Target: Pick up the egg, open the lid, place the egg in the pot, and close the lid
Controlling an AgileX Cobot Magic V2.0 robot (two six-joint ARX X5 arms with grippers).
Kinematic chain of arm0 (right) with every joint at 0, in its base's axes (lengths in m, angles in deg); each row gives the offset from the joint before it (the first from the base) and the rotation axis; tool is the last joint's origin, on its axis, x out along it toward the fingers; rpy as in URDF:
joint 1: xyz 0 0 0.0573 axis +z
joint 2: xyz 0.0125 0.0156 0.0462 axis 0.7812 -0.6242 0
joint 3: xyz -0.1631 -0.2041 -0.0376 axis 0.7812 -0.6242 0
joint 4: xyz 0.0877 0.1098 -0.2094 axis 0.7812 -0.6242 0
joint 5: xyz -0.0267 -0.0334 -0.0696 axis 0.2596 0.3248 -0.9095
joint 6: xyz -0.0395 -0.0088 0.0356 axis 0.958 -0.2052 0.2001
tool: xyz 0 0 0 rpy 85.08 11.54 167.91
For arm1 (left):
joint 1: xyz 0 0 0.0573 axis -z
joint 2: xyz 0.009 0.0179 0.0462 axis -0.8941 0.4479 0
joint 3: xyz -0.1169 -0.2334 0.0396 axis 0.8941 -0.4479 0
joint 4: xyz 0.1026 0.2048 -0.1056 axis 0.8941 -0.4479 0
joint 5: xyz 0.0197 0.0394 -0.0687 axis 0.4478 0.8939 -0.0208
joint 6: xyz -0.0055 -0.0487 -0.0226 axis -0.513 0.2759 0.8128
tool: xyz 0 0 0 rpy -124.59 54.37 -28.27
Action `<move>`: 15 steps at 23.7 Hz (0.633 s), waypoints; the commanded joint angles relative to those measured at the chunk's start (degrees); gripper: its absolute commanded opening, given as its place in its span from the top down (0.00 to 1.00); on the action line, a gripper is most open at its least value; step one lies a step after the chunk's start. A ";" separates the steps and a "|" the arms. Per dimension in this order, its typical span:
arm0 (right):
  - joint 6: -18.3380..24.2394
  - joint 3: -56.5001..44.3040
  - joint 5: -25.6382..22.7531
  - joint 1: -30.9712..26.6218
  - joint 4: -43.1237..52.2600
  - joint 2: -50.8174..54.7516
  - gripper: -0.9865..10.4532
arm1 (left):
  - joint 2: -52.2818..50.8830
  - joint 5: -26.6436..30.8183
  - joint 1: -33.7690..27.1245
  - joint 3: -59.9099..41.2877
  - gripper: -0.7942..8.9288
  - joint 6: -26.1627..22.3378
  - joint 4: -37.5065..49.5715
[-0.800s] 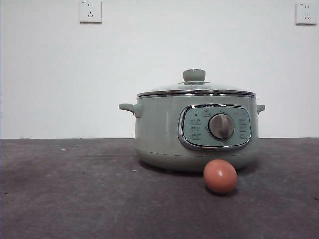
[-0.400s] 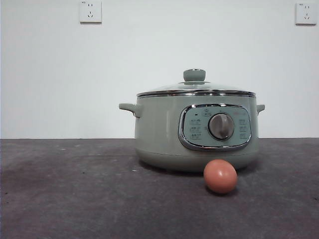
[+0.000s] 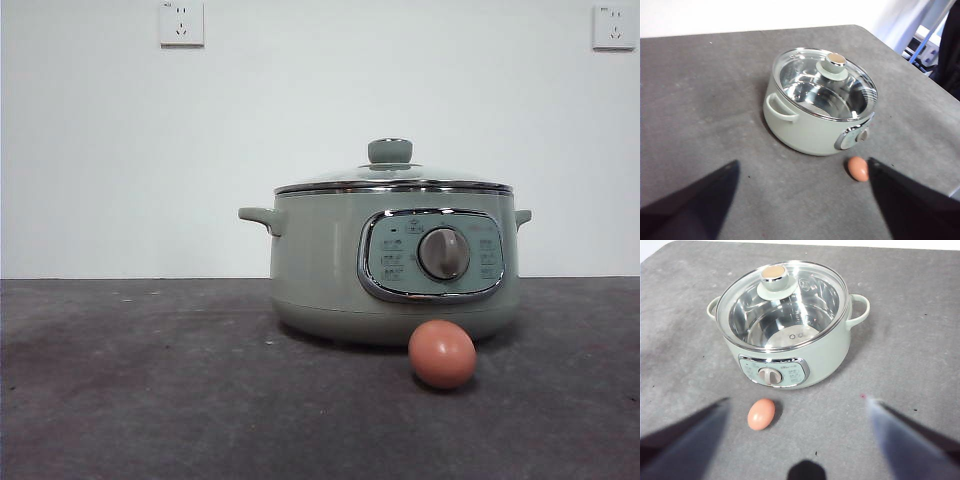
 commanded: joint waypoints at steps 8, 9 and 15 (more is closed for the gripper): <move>-1.01 0.22 2.32 0.02 -0.76 -0.35 0.31 | 15.15 -1.16 10.08 8.57 0.09 0.22 5.68; -1.01 0.22 2.32 0.02 -1.01 -0.59 0.31 | 17.90 -0.85 12.04 10.62 0.09 0.04 6.62; -0.98 0.22 2.34 0.02 -2.21 -2.27 0.31 | 40.72 8.31 24.55 29.66 0.09 -6.01 6.88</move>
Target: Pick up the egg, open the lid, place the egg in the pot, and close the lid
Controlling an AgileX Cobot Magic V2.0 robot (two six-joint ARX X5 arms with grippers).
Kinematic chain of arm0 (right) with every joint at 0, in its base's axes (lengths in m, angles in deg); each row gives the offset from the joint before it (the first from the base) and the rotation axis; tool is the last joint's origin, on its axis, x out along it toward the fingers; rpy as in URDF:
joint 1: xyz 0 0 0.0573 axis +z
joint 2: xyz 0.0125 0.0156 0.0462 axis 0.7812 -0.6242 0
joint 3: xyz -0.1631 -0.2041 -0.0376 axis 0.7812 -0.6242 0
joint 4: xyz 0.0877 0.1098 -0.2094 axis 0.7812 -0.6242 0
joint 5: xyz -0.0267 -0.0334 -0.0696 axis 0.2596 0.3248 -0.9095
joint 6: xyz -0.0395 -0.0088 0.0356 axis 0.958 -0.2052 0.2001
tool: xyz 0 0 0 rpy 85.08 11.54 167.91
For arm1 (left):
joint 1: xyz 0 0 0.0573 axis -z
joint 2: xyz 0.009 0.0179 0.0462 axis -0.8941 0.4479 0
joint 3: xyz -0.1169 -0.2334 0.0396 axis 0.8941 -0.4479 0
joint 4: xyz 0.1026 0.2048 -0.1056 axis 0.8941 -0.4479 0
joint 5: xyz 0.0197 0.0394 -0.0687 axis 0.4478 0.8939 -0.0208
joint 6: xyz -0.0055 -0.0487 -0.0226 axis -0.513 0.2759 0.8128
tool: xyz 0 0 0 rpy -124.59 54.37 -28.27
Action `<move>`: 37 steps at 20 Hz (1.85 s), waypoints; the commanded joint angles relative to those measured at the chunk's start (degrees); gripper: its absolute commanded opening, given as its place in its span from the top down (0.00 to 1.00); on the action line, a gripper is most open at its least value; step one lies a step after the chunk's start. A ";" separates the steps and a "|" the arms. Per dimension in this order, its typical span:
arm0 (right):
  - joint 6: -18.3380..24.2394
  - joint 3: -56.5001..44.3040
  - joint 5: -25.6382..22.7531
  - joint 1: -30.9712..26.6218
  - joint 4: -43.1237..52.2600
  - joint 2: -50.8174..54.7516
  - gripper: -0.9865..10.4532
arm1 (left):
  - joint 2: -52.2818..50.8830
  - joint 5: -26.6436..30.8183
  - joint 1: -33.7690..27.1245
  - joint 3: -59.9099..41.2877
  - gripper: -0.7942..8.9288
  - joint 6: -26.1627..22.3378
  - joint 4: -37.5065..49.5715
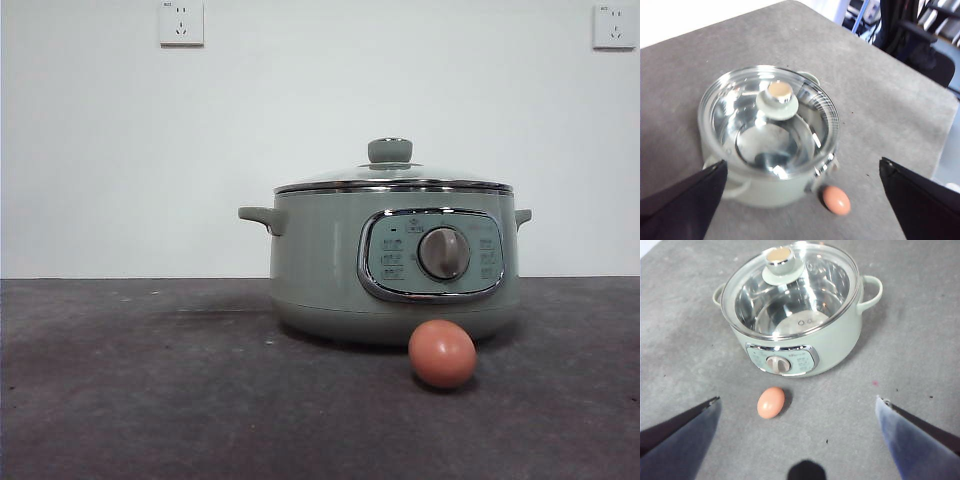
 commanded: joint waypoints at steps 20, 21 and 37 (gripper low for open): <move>-0.35 0.22 0.26 0.02 -0.87 -2.97 0.31 | 41.86 8.46 9.42 25.40 0.09 -5.86 10.14; -0.35 0.22 0.24 0.02 -0.85 -2.97 0.31 | 42.40 8.63 9.42 25.40 0.09 -5.95 10.23; -0.33 0.22 0.17 0.02 -0.74 -3.41 0.31 | 45.38 10.10 10.60 25.40 0.49 -5.99 10.19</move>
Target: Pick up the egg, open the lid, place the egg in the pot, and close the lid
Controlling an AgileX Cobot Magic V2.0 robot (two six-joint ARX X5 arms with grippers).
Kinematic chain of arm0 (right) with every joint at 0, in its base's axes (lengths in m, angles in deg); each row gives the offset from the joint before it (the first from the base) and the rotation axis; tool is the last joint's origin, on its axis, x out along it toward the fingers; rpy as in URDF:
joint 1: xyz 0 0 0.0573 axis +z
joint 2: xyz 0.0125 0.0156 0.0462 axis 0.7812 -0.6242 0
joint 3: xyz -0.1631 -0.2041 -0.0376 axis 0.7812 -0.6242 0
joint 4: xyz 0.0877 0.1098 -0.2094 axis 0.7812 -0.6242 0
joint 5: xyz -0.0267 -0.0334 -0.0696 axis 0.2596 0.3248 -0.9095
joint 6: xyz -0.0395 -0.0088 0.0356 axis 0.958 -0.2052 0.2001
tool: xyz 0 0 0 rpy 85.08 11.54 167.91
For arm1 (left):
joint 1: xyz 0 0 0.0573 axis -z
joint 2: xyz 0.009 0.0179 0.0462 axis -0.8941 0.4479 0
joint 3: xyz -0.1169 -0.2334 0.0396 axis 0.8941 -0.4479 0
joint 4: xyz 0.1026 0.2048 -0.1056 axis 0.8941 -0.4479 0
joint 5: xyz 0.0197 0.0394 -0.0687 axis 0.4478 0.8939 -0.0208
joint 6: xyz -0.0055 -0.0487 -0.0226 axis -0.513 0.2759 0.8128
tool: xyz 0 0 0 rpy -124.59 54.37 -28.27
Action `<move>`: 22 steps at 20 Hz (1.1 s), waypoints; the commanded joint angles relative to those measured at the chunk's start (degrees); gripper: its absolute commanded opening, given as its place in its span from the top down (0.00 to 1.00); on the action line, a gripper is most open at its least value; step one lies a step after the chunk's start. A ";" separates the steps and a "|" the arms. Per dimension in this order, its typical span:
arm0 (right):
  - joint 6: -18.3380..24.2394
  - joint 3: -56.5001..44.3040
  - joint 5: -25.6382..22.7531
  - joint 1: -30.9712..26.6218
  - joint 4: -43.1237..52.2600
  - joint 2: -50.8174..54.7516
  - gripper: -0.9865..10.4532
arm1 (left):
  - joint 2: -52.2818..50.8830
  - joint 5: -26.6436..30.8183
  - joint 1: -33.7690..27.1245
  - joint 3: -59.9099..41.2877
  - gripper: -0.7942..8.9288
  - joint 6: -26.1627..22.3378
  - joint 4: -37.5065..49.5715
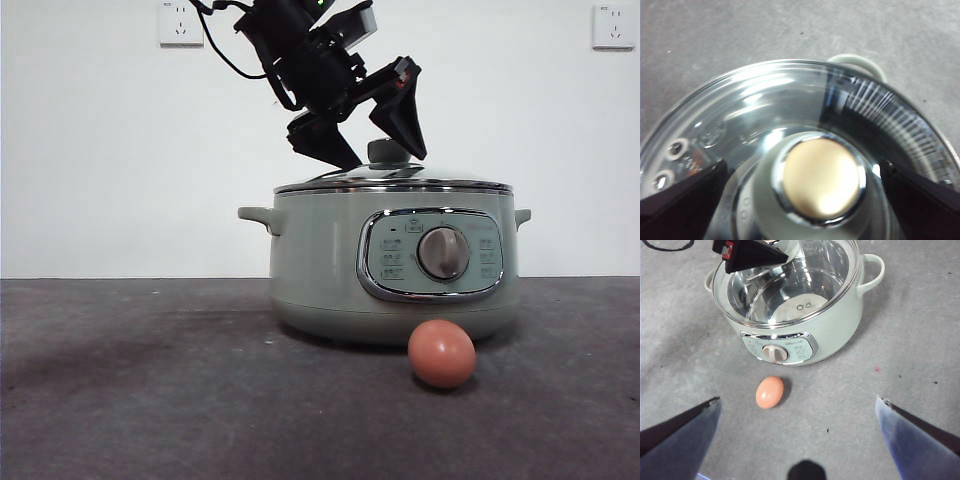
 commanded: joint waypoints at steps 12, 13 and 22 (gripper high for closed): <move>-0.22 0.20 0.13 0.02 0.61 -2.12 0.31 | 0.85 -0.31 0.22 0.02 0.91 -0.42 -4.17; -0.15 0.20 0.13 0.02 0.57 -2.29 0.31 | 0.85 -0.33 0.22 0.02 0.93 -0.39 -4.09; -0.11 0.20 0.15 0.02 0.85 -3.43 0.31 | -4.39 -0.31 -0.44 0.07 0.93 -0.42 -1.88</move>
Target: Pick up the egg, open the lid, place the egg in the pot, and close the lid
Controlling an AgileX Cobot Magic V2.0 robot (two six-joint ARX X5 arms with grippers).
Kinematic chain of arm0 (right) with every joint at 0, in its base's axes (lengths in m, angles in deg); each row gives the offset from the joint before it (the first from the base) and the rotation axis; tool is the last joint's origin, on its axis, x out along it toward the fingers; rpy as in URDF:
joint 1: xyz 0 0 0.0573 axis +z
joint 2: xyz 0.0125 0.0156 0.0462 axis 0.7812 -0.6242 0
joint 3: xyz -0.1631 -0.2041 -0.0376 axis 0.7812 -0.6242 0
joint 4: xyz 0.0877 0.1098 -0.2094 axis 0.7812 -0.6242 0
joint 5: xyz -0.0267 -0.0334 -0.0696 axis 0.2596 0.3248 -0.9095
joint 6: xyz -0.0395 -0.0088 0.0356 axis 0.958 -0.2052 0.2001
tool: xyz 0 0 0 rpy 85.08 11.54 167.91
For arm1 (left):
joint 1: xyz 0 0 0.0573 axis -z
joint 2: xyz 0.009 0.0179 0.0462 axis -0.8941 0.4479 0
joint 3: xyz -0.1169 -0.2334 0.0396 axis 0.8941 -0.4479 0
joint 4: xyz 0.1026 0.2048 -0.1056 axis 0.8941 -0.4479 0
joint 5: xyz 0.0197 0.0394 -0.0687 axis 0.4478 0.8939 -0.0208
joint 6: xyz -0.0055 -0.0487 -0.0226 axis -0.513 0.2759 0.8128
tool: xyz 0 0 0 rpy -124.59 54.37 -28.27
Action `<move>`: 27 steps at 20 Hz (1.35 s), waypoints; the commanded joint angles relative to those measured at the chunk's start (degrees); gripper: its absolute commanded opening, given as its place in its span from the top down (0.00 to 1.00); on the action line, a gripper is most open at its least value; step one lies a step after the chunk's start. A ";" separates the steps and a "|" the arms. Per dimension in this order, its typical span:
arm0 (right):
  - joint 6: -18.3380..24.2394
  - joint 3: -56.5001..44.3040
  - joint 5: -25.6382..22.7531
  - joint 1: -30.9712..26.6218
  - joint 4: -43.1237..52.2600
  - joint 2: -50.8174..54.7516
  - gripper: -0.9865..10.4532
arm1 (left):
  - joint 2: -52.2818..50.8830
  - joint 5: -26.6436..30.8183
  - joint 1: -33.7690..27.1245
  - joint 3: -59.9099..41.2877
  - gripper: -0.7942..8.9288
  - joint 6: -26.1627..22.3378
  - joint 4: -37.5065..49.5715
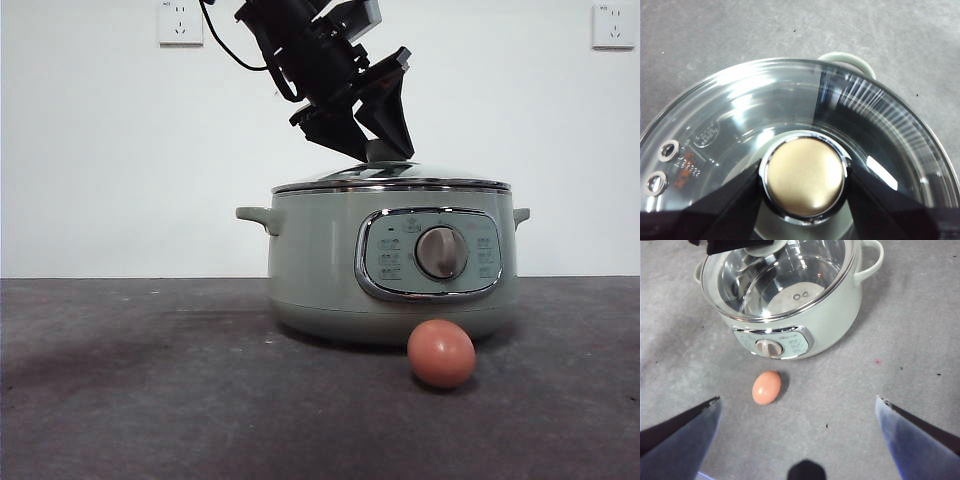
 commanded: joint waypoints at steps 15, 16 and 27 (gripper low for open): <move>-1.75 0.17 3.63 0.44 3.02 -2.32 0.31 | -25.62 1.09 -8.59 -0.15 0.93 0.63 -4.22; -1.81 0.17 3.72 1.14 3.23 -2.89 0.31 | -27.91 1.44 -9.90 -0.15 0.93 0.63 -5.18; -9.38 -0.66 -8.79 21.44 10.23 -15.02 0.31 | -45.46 8.22 -18.29 -0.24 0.93 -1.55 -26.08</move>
